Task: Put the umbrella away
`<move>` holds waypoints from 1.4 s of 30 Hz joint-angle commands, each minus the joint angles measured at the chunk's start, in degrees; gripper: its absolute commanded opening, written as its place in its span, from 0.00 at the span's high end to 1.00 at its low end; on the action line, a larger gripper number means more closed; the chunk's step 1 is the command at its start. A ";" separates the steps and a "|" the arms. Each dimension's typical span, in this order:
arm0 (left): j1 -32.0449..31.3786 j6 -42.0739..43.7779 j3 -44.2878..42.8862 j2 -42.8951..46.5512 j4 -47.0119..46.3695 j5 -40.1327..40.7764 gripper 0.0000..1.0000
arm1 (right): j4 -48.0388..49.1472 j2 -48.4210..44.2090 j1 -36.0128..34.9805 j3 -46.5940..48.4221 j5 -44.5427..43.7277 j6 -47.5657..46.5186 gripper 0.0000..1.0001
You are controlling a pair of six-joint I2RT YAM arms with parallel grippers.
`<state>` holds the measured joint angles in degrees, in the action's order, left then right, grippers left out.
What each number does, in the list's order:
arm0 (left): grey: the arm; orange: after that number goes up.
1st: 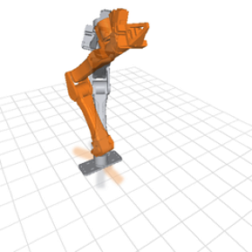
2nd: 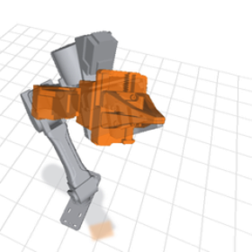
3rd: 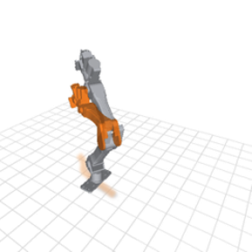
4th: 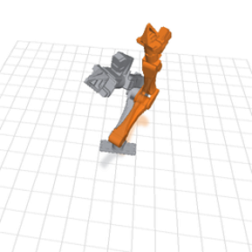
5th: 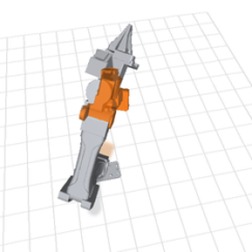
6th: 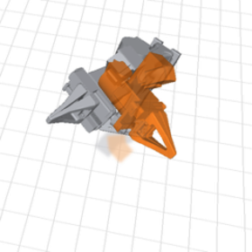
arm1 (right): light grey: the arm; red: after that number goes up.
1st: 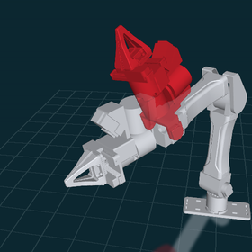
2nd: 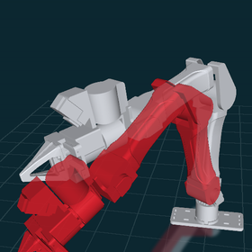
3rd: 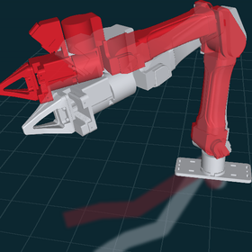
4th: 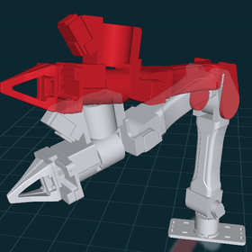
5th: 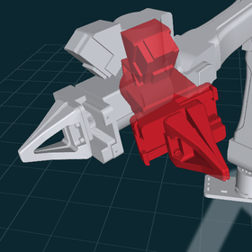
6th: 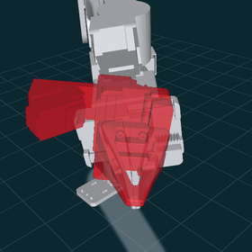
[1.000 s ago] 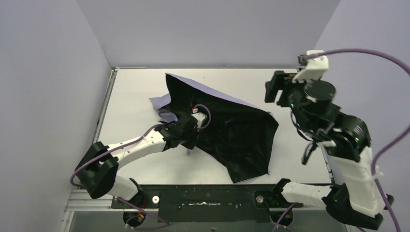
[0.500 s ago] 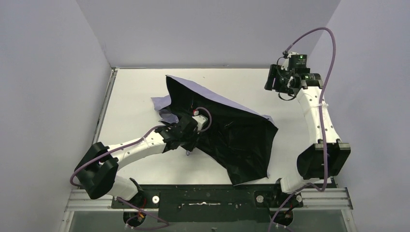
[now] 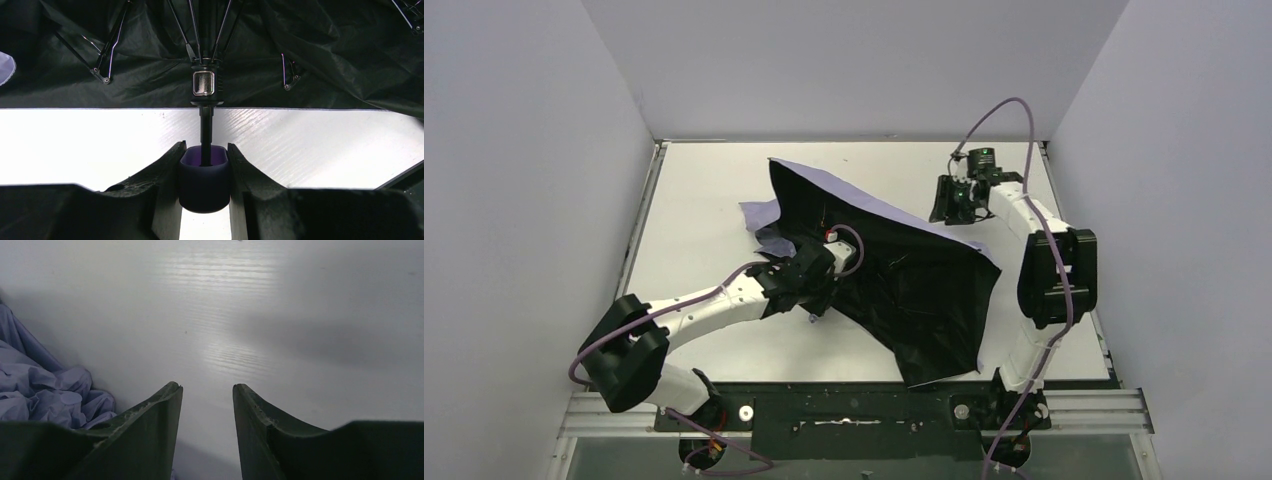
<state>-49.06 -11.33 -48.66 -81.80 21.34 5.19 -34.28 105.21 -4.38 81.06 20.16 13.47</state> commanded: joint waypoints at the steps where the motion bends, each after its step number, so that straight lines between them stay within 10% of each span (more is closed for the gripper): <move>1: -0.89 0.70 -0.82 0.78 -0.36 -1.60 1.00 | 5.65 2.19 -6.24 -0.84 0.06 -1.08 0.58; 31: -0.82 -2.02 -11.13 -6.15 -2.94 0.54 1.00 | 10.64 2.00 -21.54 -9.55 25.51 3.18 0.71; 42: -0.79 -7.20 -2.80 -0.70 -2.29 3.91 1.00 | 0.23 -15.43 -13.59 -5.49 -16.34 3.01 0.33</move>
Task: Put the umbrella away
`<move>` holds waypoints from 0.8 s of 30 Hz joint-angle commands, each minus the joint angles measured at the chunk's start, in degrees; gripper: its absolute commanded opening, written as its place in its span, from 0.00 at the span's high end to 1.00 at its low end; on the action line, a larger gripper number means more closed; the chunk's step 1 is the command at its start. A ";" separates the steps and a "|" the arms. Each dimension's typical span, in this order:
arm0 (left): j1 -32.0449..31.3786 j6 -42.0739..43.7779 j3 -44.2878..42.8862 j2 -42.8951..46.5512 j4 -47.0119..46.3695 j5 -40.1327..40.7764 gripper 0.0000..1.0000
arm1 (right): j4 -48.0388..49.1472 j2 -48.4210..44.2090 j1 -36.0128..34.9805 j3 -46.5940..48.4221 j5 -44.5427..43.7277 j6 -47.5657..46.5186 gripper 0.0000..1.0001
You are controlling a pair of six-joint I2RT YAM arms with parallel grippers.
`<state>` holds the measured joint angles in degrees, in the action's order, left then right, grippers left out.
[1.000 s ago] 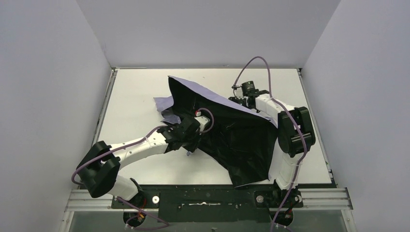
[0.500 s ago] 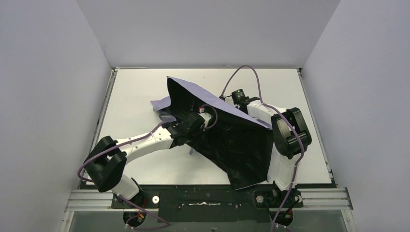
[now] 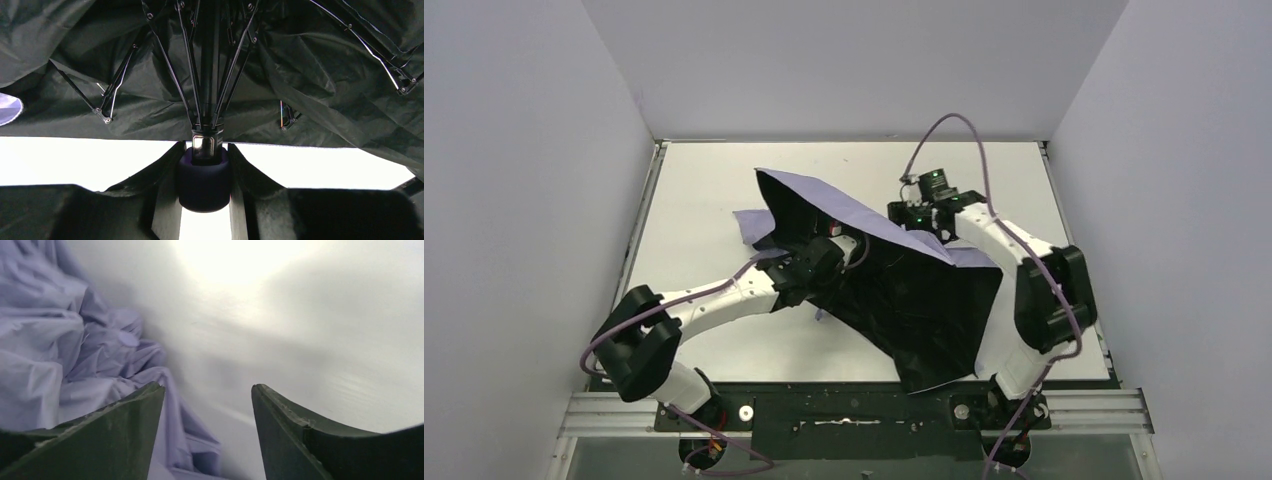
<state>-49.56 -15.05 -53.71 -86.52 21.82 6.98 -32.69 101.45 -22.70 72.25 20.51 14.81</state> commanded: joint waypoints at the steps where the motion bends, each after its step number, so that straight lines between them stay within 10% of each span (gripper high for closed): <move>1: -0.23 -4.46 2.84 4.53 -2.46 2.93 1.00 | -1.21 -14.28 6.14 2.74 -19.60 2.58 0.31; 10: -0.08 -9.79 0.09 1.42 -0.65 5.60 1.00 | -1.68 -33.30 10.68 -2.28 -28.58 4.66 0.18; 19: -0.68 -7.52 -4.08 3.93 3.48 2.74 0.28 | -11.61 -39.96 12.63 -2.44 -23.58 4.13 0.18; 24: -1.32 -8.03 1.62 11.39 5.03 -2.17 0.18 | -15.98 -41.49 12.74 -0.24 -21.03 2.72 0.23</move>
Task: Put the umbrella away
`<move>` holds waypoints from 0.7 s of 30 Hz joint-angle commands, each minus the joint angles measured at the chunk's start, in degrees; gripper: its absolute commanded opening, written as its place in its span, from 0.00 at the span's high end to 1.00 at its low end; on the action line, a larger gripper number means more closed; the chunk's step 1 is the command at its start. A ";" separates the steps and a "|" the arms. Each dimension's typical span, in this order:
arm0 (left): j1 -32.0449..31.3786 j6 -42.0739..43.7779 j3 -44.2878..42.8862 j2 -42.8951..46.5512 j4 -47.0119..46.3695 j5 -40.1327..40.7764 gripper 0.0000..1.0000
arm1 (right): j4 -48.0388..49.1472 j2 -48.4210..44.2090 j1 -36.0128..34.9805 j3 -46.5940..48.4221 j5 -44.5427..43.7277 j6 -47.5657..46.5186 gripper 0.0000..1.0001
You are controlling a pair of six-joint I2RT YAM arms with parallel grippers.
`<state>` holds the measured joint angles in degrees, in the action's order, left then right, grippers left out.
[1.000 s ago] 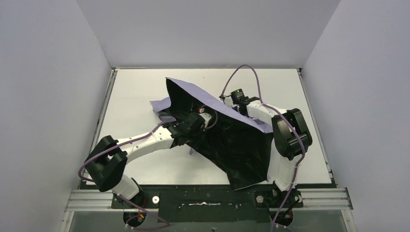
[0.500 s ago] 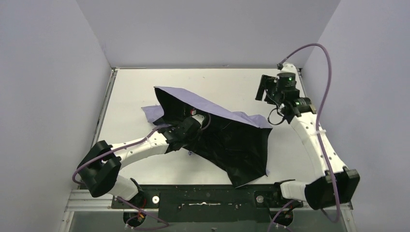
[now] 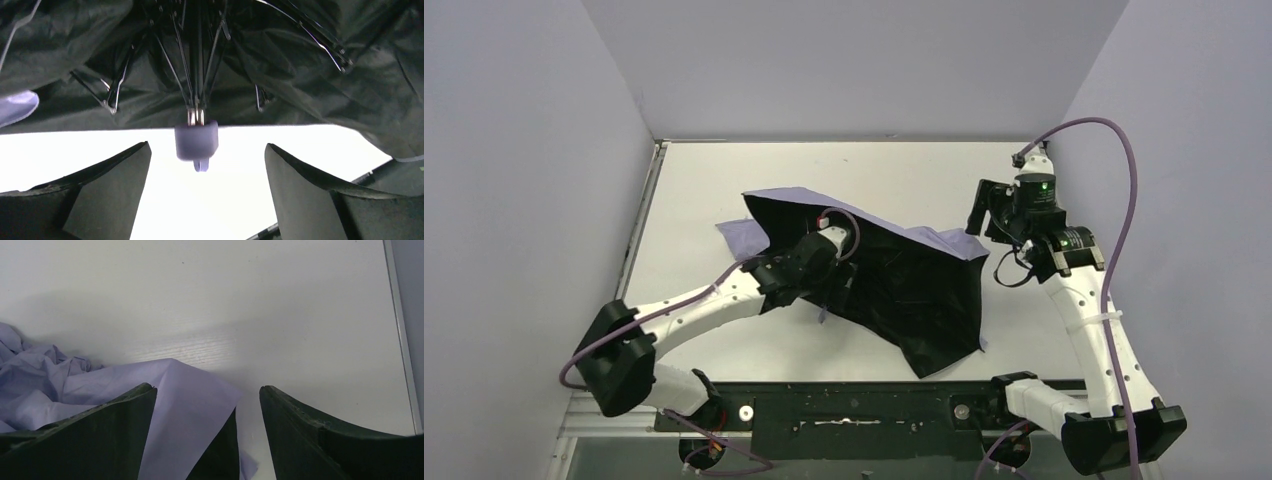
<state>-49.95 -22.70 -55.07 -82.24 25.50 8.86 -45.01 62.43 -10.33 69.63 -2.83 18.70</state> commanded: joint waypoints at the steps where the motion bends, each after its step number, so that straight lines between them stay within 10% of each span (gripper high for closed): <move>1: -1.91 -1.01 4.08 8.74 1.84 -4.73 0.17 | -4.25 -2.47 0.35 2.77 3.88 -1.31 0.24; 11: -8.13 -4.00 2.68 26.62 13.67 -6.71 0.25 | -11.36 -3.73 0.40 11.79 7.70 -1.01 0.26; 21: -2.79 8.26 -24.47 28.00 30.93 7.39 0.25 | -14.64 -1.10 0.33 18.34 29.22 1.85 0.23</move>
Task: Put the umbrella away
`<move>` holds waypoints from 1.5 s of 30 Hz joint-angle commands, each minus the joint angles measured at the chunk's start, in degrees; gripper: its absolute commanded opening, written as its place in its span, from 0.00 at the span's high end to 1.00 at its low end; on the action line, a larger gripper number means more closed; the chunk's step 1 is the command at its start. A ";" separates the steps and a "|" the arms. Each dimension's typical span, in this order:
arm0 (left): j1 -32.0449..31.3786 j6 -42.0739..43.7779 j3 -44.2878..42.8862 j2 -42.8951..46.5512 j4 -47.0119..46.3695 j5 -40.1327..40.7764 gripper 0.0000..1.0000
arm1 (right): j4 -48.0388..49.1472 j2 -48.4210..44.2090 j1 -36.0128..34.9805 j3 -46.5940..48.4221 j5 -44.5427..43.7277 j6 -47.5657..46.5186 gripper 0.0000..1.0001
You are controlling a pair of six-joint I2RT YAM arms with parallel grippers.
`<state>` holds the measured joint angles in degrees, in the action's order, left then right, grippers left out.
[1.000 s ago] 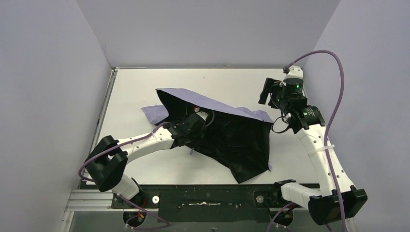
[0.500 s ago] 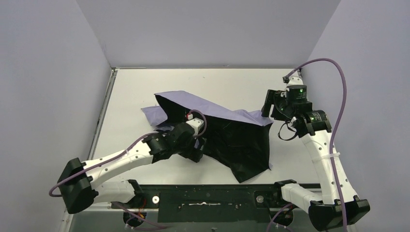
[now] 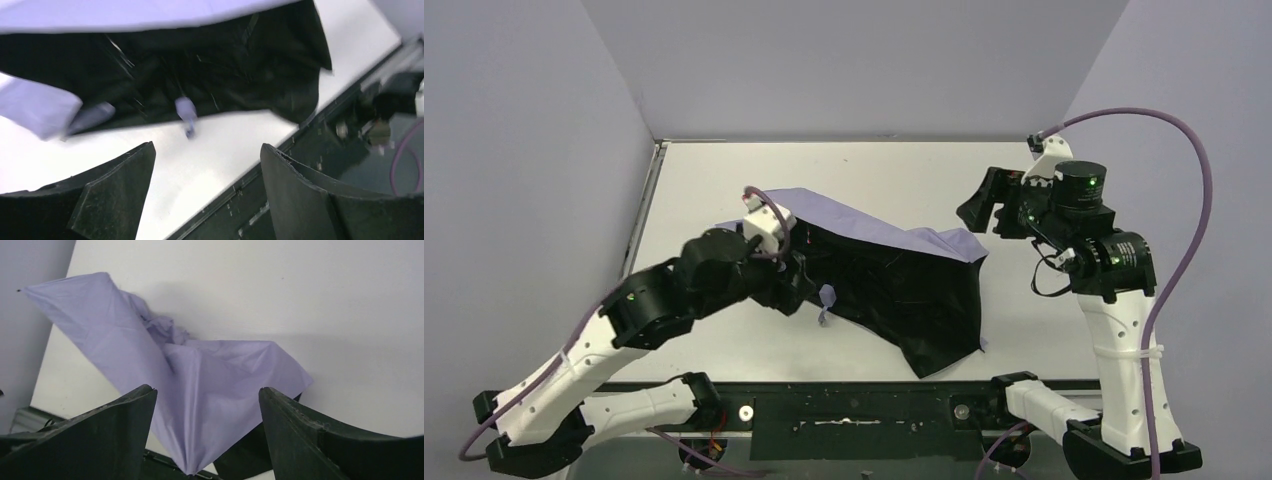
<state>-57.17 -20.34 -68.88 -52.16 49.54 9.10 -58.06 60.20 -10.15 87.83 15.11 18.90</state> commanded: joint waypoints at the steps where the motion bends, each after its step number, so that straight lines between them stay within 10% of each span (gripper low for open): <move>1: 6.93 6.43 -13.71 -3.35 7.64 7.10 0.24 | -1.10 1.34 0.20 -0.82 12.22 2.25 0.24; 9: 28.93 8.16 -20.08 -10.81 4.34 -2.67 0.12 | -1.44 4.27 -0.34 -4.56 13.58 2.17 0.29; 21: 43.71 13.66 -26.52 -25.90 0.49 -13.20 0.12 | 1.42 7.17 -5.76 -11.11 13.65 1.97 0.35; 31: 45.39 15.40 -30.36 -33.67 -0.59 -24.51 0.22 | 6.14 6.73 -9.65 -16.37 12.33 5.13 0.45; 45: 43.73 11.07 -7.56 -28.46 -10.19 -28.70 0.34 | 14.50 8.18 -11.47 -23.75 13.40 8.43 0.50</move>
<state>-12.84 -8.16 -78.30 -83.40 46.26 -16.69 -49.32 67.66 -21.08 65.65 27.92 25.85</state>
